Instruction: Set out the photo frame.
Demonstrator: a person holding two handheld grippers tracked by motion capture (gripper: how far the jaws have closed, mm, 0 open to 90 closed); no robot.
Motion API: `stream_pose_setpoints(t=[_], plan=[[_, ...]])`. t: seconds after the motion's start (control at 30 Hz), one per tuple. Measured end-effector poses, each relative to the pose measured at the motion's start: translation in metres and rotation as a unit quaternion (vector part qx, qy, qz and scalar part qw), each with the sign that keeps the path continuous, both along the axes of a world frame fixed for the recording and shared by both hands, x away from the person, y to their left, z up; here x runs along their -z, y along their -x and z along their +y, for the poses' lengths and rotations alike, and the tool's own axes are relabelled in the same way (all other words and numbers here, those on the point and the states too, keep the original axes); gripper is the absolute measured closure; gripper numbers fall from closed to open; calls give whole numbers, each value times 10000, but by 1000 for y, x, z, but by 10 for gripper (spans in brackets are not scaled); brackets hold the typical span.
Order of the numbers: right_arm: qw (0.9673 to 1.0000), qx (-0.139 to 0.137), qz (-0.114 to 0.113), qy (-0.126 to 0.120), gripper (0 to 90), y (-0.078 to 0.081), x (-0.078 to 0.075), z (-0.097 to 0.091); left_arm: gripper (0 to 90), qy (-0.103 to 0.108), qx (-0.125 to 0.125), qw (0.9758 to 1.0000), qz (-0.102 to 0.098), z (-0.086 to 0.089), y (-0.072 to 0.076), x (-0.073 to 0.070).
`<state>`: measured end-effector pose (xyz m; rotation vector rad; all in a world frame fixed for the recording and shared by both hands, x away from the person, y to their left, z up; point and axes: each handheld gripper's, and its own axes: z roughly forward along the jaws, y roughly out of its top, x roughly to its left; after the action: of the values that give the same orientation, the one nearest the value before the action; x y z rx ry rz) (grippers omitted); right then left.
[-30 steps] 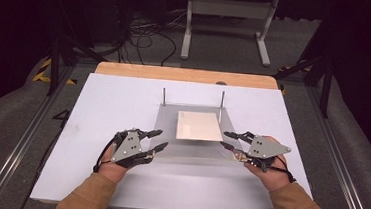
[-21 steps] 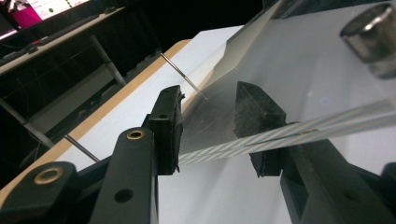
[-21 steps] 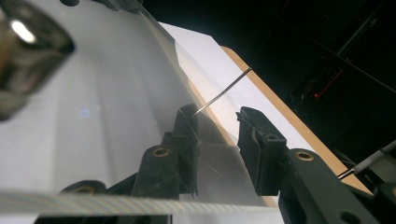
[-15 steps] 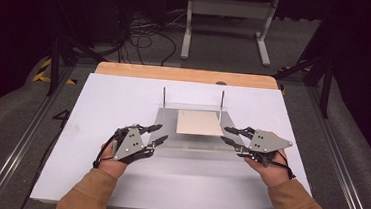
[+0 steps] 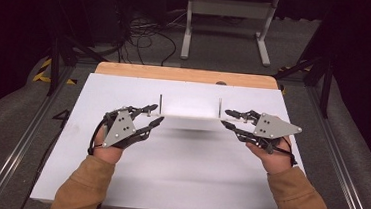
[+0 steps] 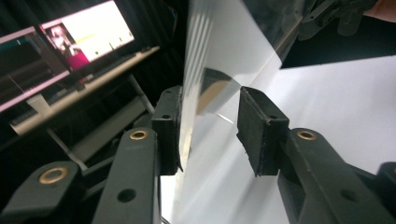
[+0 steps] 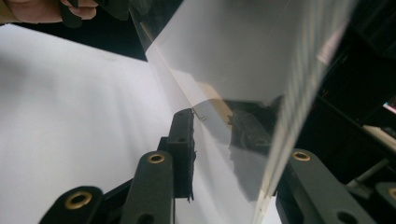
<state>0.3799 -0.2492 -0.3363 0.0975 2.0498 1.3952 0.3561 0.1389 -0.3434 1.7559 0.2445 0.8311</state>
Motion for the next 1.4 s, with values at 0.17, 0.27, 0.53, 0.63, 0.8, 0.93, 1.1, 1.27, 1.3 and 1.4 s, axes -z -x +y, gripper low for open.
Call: stream_pose_setpoints(t=[0.17, 0.27, 0.53, 0.63, 0.8, 0.93, 1.1, 1.27, 1.3, 1.4], plan=[[9997, -172, -15, -163, 678, 2, -19, 0, 633, 221, 174, 9996, 94, 5, 1, -18], [9990, -293, 155, -294, 687, 4, -27, -1, 631, 400, 290, 9985, 240, 8, 2, -24], [9964, -421, 551, -498, 709, 17, -47, -3, 625, 628, 438, 9949, 656, 9, 8, -42], [9946, -500, 701, -575, 723, 20, -52, -4, 622, 812, 543, 9916, 849, 10, 7, -47], [9916, -555, 973, -646, 742, 23, -58, -5, 620, 948, 590, 9881, 1059, 10, 4, -47], [9913, -528, 1022, -634, 741, 19, -56, -6, 616, 1021, 564, 9867, 1133, 10, -1, -42], [9895, -510, 1136, -739, 726, 10, -56, -3, 614, 1057, 480, 9858, 1211, 11, -5, -41], [9885, -522, 1153, -829, 725, 8, -55, -3, 603, 1092, 490, 9862, 1142, 10, -9, -40], [9886, -512, 1128, -850, 718, 7, -54, -4, 603, 1049, 476, 9868, 1134, 10, -10, -40], [9886, -426, 1111, -925, 698, 3, -52, -5, 596, 1041, 394, 9879, 1077, 8, -13, -40]])
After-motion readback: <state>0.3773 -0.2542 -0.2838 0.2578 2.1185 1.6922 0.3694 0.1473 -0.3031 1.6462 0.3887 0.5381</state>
